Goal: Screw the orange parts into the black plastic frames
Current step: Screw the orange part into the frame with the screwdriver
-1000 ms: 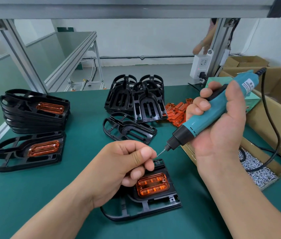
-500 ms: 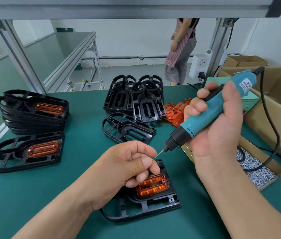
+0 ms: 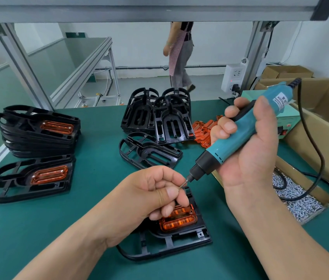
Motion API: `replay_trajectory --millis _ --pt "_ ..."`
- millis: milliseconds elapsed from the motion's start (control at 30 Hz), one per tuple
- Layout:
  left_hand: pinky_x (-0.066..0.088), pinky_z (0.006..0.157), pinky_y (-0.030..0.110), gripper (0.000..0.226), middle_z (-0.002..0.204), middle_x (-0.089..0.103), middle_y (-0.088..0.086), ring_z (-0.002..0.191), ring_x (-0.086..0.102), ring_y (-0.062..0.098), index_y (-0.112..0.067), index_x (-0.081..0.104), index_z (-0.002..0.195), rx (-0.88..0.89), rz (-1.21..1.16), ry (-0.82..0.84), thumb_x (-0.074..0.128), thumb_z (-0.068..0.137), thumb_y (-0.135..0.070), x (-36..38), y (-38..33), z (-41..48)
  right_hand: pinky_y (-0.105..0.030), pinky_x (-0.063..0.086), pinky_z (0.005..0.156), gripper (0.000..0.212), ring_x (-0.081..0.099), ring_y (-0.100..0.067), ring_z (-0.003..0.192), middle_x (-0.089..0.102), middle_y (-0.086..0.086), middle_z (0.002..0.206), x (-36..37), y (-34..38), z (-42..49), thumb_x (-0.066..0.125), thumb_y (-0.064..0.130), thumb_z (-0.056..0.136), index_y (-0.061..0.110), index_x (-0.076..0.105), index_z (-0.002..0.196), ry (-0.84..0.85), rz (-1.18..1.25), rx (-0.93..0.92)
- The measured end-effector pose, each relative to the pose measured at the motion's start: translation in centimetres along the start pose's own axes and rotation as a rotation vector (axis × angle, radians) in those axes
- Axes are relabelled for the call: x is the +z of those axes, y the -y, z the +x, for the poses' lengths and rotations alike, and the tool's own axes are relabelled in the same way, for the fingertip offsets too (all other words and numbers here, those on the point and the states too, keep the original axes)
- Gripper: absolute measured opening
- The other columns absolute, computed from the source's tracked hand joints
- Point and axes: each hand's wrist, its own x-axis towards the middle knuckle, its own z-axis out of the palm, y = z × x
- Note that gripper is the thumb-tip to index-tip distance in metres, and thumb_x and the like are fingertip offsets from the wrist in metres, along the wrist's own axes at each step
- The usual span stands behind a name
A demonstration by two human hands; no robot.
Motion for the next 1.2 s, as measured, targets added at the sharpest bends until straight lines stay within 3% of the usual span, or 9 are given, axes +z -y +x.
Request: replay_trajectory --millis 467,767,900,1033,1100,1167,1200 --pt "0.044 0.055 0.02 0.019 0.096 0.079 0.007 0.066 0.058 0.012 -0.037 0.072 0.099 0.018 0.212 -0.11 0.065 0.091 -0.021 0.4 -0.4 -0.1 -0.022 0.045 0.061 0.021 0.053 -0.009 0.061 0.063 -0.001 0.088 0.3 -0.6 -0.2 0.058 0.037 0.109 0.017 0.061 0.104 0.028 -0.108 -0.007" --pt "0.047 0.061 0.019 0.017 0.095 0.079 -0.003 0.067 0.058 0.006 -0.044 0.069 0.103 0.019 0.354 -0.111 0.06 0.095 -0.032 0.7 -0.7 -0.3 -0.023 0.046 0.059 0.023 0.052 -0.01 0.06 0.062 -0.001 0.089 -0.1 -0.7 0.0 0.06 0.038 0.108 0.016 0.06 0.103 0.016 -0.076 0.02" --pt "0.047 0.066 0.019 0.015 0.087 0.074 -0.014 0.067 0.057 0.0 -0.045 0.069 0.105 0.039 0.521 -0.237 0.059 0.097 -0.053 0.0 -0.7 -0.3 -0.023 0.046 0.058 0.022 0.051 -0.01 0.06 0.062 -0.002 0.088 -0.3 -0.3 0.2 0.06 0.036 0.108 0.015 0.061 0.102 0.013 -0.059 0.028" --pt "0.038 0.059 0.017 0.024 0.07 0.057 -0.028 0.063 0.052 -0.006 -0.049 0.068 0.109 0.044 0.892 -0.41 0.067 0.089 -0.062 -0.1 -0.3 -0.7 -0.023 0.045 0.055 0.02 0.051 -0.011 0.056 0.063 -0.003 0.085 -0.4 0.4 0.5 0.059 0.032 0.106 0.013 0.061 0.101 0.058 -0.113 0.035" --pt "0.033 0.068 0.008 0.047 0.093 0.059 -0.045 0.088 0.055 -0.018 -0.051 0.063 0.124 0.057 1.104 -0.429 0.062 0.083 -0.073 0.4 -0.1 -0.8 -0.022 0.044 0.053 0.019 0.052 -0.011 0.054 0.063 -0.004 0.084 -0.3 0.5 0.7 0.058 0.031 0.105 0.013 0.062 0.099 0.085 -0.164 0.052" --pt "0.035 0.08 0.008 0.066 0.127 0.059 -0.039 0.115 0.056 -0.012 -0.051 0.055 0.137 0.072 1.235 -0.425 0.056 0.08 -0.082 0.8 0.0 -0.8 -0.022 0.043 0.05 0.019 0.051 -0.012 0.053 0.063 -0.005 0.082 -0.4 0.5 0.8 0.059 0.03 0.104 0.012 0.063 0.098 0.111 -0.213 0.081" --pt "0.039 0.084 0.012 0.071 0.134 0.059 -0.033 0.12 0.056 -0.007 -0.05 0.052 0.141 0.078 1.281 -0.42 0.054 0.079 -0.084 0.9 0.1 -0.8 -0.022 0.043 0.05 0.019 0.051 -0.012 0.052 0.064 -0.006 0.082 -0.4 0.3 0.7 0.059 0.03 0.103 0.012 0.064 0.098 0.123 -0.236 0.096"
